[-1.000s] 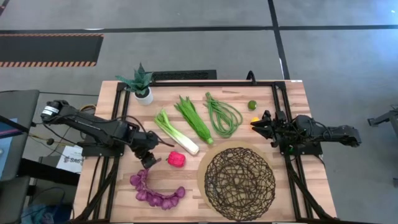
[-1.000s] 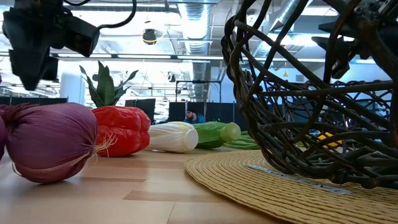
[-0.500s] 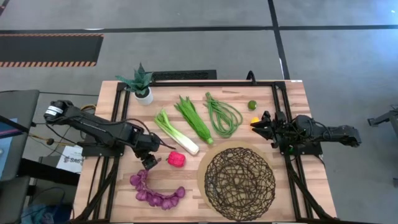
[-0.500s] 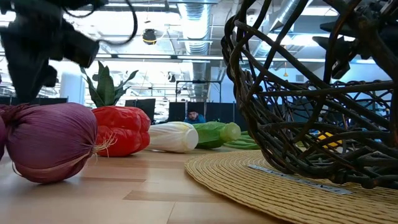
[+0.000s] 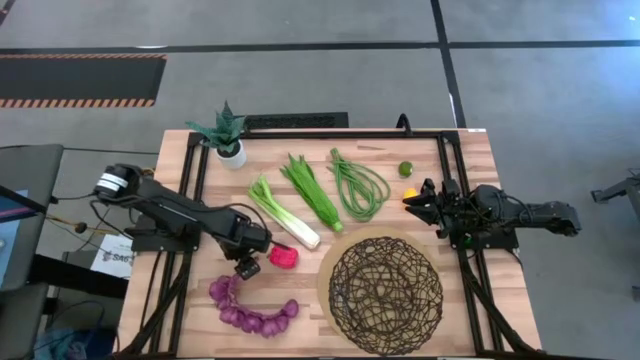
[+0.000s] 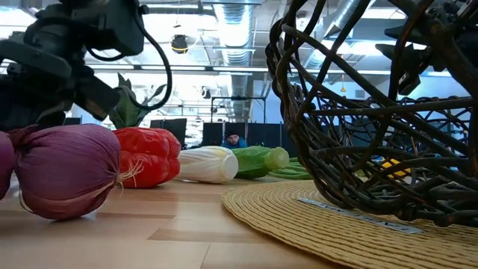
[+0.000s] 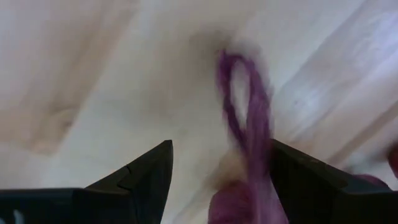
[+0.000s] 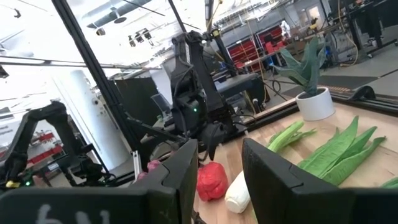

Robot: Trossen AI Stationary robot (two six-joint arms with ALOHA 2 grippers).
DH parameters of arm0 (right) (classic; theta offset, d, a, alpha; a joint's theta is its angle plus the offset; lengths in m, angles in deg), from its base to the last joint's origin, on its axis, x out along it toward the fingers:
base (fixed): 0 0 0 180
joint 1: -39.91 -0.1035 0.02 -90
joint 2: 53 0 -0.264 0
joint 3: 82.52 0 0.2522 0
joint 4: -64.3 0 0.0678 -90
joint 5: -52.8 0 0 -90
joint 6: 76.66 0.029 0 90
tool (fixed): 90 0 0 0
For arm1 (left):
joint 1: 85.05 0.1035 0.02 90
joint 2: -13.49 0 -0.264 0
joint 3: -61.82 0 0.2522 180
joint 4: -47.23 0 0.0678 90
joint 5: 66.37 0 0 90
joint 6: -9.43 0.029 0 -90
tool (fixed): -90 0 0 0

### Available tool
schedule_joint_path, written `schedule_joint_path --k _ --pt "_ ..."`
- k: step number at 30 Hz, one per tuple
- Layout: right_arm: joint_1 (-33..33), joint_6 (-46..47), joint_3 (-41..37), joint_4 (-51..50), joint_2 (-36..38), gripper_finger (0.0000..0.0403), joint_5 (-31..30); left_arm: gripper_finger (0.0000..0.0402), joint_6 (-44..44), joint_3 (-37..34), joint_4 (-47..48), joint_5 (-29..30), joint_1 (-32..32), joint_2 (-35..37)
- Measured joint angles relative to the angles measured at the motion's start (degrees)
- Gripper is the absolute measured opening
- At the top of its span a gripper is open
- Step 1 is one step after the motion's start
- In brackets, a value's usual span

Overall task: Build produce basket
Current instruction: Put the purple garlic into the black basket

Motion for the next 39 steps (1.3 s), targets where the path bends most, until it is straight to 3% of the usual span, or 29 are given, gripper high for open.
schedule_joint_path --k 12,19,24,28,34,39 --pt "0.0 0.0 0.0 -0.2 0.0 0.0146 0.0 0.0240 -2.8 0.0 -1.1 -2.9 -0.5 -0.7" --pt "0.0 0.0 0.0 -1.2 0.0 0.0141 0.0 0.0239 -7.8 0.0 0.9 -7.3 -4.6 -0.6" --pt "0.0 0.0 0.0 -1.6 0.0 0.0142 0.0 0.0229 -10.4 0.0 1.0 -4.6 -7.3 -0.6" --pt "0.0 0.0 0.0 -1.6 0.0 0.0143 0.0 0.0173 -11.4 0.0 0.9 -2.5 -8.7 -0.6" --pt "0.0 0.0 0.0 -1.6 0.0 0.0138 -0.1 0.0019 -11.4 0.5 0.9 -2.3 -9.6 -0.6" --pt "0.0 0.0 0.0 -1.5 0.0 0.0131 -0.1 0.0006 -9.5 4.3 0.9 3.0 -9.7 -0.6"
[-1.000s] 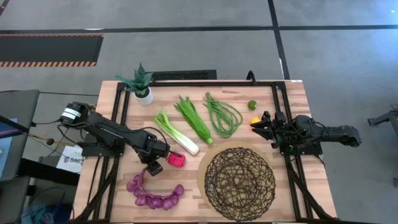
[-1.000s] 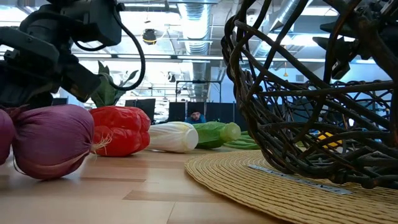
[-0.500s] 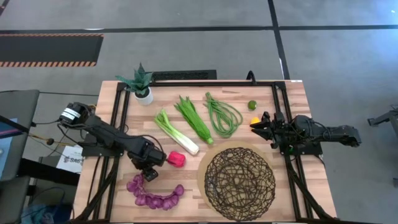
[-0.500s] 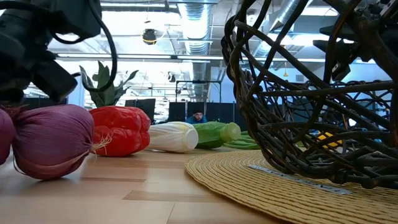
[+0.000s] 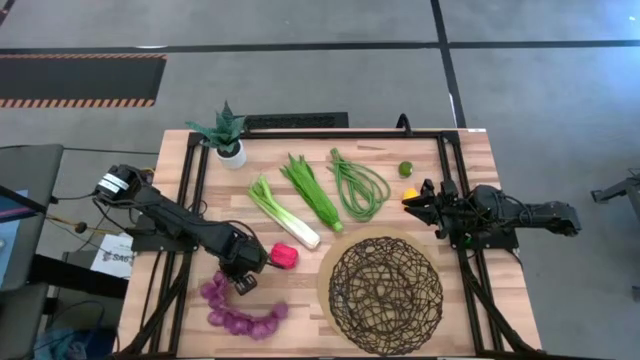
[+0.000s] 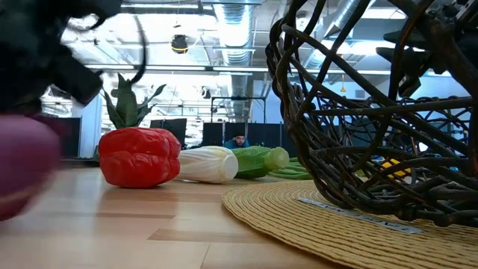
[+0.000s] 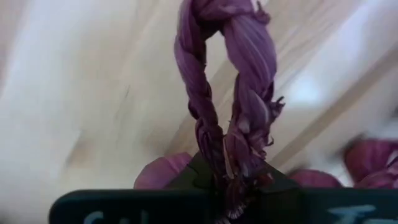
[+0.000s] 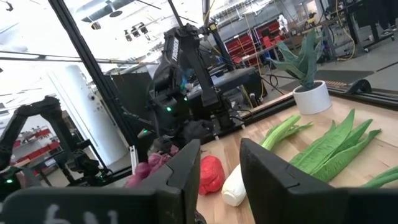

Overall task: Build produce basket
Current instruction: Put the purple garlic into the black basket

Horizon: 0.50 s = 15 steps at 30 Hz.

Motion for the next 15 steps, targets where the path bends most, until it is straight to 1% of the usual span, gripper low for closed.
schedule_joint_path --k 5,15 --pt "0.0 0.0 0.0 0.0 0.0 0.0126 0.0 0.0003 5.3 8.3 2.6 8.3 0.1 0.0" --pt "0.0 0.0 0.0 0.0 0.0 0.0120 -0.1 0.0001 15.1 32.6 19.4 27.8 0.1 0.0"
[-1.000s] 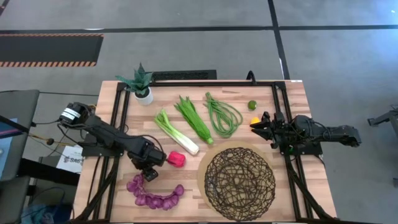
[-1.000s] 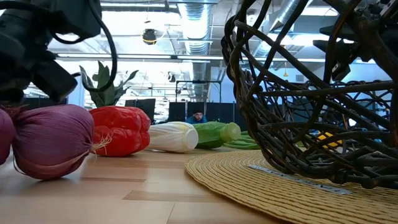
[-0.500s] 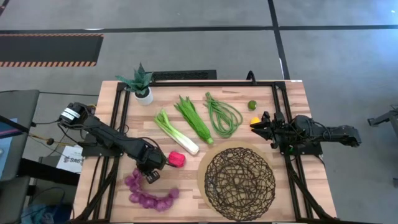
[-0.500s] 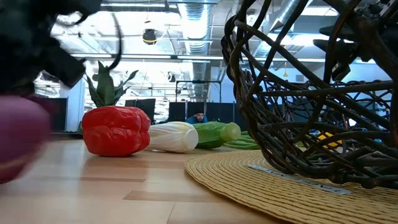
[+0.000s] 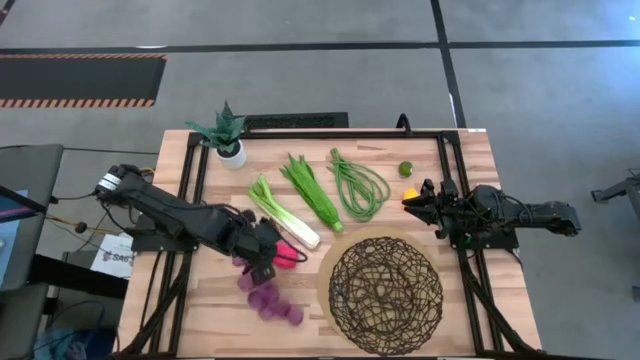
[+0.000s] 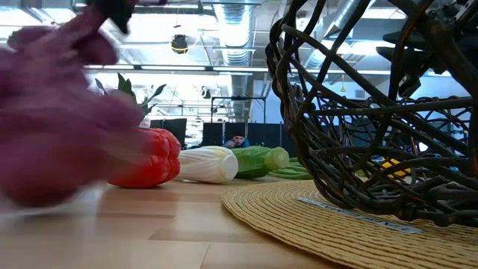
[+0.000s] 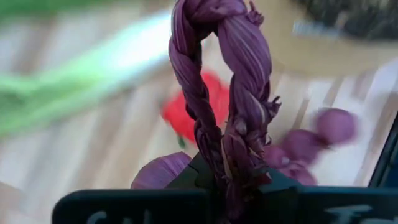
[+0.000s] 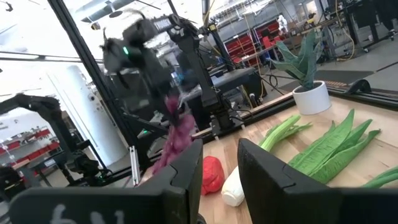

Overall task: Build produce basket
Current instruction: Put the purple garlic into the black basket

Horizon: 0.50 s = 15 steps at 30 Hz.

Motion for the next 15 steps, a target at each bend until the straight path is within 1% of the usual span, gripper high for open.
schedule_joint_path --k 3,6,11,15 --pt "0.0 0.0 0.0 0.0 0.0 0.0120 0.0 0.0001 3.0 7.3 3.5 5.0 0.0 0.0" --pt "0.0 0.1 0.0 0.9 0.0 0.0120 0.0 0.0000 5.9 14.3 5.2 8.4 0.0 0.0" --pt "0.0 0.1 0.7 0.8 0.0 0.0120 0.0 0.0000 12.4 25.8 5.0 10.3 0.0 0.0" --pt "0.0 0.0 2.6 0.2 0.0 0.0120 -0.1 0.0000 18.0 33.9 2.1 12.2 0.0 0.1"
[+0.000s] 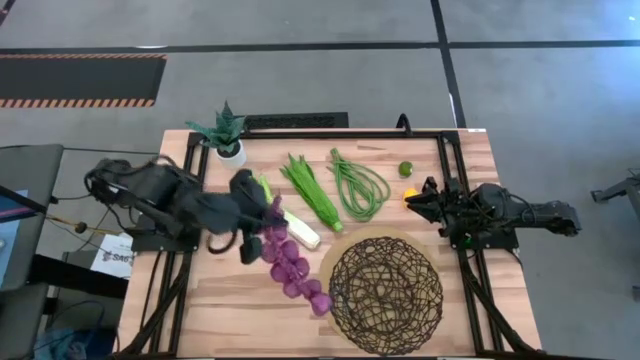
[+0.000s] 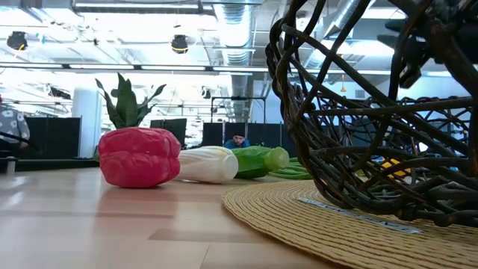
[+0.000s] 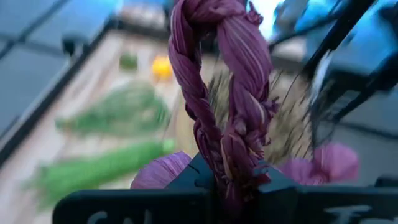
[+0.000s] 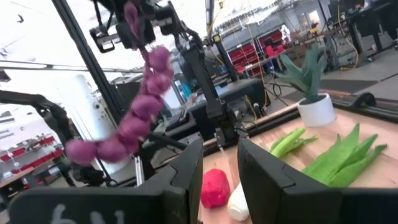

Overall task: Build produce basket
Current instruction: Put the purple garlic into the black basket

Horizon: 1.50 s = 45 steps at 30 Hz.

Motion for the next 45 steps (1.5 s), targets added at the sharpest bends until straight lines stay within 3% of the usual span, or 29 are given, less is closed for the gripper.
schedule_joint_path --k 4,12,21,25,36,45 --pt "0.6 -0.6 3.3 -1.2 0.0 0.0120 -0.1 0.0000 5.7 3.1 -8.8 -1.8 0.0 0.1" --pt "4.1 -3.1 12.0 -10.5 0.0 0.0120 -0.4 0.0000 15.3 3.0 -22.9 -13.6 3.2 -5.3" --pt "5.8 -3.1 17.4 -16.5 0.0 0.0120 -0.4 0.0000 20.2 3.0 -41.1 -41.8 11.3 -19.2" --pt "5.7 -3.1 18.0 -18.1 0.0 0.0120 -0.4 0.0000 20.4 3.0 -48.6 -49.1 14.7 -24.1" --pt "5.7 -1.0 18.0 -20.6 0.0 0.0120 -0.3 0.0000 24.7 3.0 -63.2 -49.7 18.4 -34.9" --pt "5.7 0.0 18.0 -20.9 0.0 0.0120 -0.3 0.0000 27.3 3.0 -64.2 -40.7 16.7 -39.1"
